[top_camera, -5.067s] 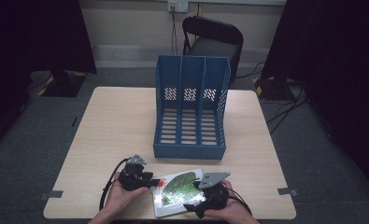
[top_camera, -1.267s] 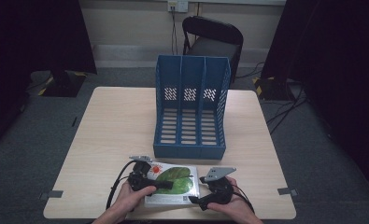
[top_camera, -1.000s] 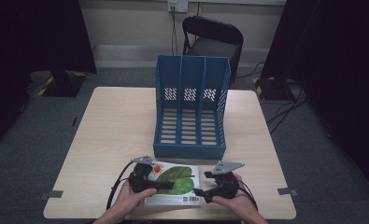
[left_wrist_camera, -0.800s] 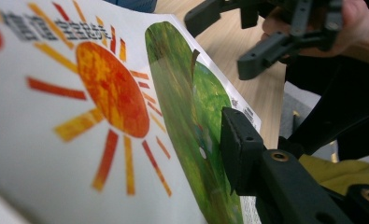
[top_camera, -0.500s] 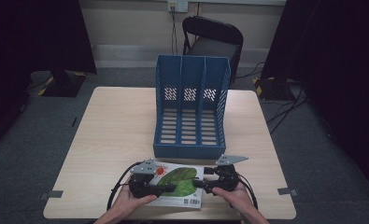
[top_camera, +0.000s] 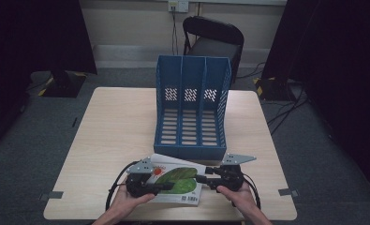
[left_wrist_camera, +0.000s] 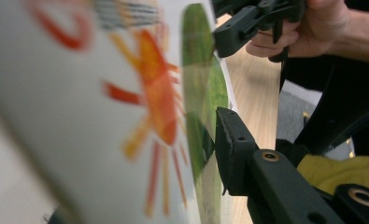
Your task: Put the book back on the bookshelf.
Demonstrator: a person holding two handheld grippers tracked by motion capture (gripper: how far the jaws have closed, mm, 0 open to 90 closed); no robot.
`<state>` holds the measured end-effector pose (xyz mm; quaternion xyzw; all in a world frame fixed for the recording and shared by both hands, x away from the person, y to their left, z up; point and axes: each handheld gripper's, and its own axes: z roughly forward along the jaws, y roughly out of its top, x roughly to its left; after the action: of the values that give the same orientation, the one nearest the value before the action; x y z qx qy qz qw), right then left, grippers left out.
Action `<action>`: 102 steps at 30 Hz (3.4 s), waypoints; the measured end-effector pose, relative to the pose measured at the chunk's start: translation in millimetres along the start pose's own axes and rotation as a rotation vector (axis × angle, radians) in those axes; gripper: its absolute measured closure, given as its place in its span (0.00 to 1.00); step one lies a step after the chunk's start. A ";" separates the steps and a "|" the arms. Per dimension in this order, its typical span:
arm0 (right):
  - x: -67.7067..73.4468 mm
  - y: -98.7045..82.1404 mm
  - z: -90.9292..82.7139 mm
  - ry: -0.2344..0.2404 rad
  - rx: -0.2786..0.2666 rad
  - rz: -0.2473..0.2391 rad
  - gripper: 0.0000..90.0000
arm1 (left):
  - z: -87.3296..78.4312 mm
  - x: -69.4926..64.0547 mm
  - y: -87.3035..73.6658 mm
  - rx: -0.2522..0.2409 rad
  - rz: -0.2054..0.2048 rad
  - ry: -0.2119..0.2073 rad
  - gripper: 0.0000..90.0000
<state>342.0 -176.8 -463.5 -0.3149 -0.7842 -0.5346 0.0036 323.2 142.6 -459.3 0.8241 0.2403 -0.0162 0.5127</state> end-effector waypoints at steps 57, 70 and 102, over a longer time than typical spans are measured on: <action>49.2 -1.8 38.5 0.053 0.103 -0.223 0.67 | -21.5 34.6 -8.1 0.094 -0.064 0.178 0.41; 43.8 -4.9 51.3 -0.008 0.090 -0.224 0.84 | -18.6 35.0 -8.2 0.086 -0.053 0.207 0.49; 46.4 5.8 34.9 -0.033 0.120 -0.214 0.85 | -48.7 89.4 -27.1 0.238 -0.283 0.558 0.27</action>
<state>319.3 -123.4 -457.7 -0.2373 -0.8440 -0.4787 -0.0473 380.3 227.7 -483.3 0.8093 0.4798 0.1111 0.3202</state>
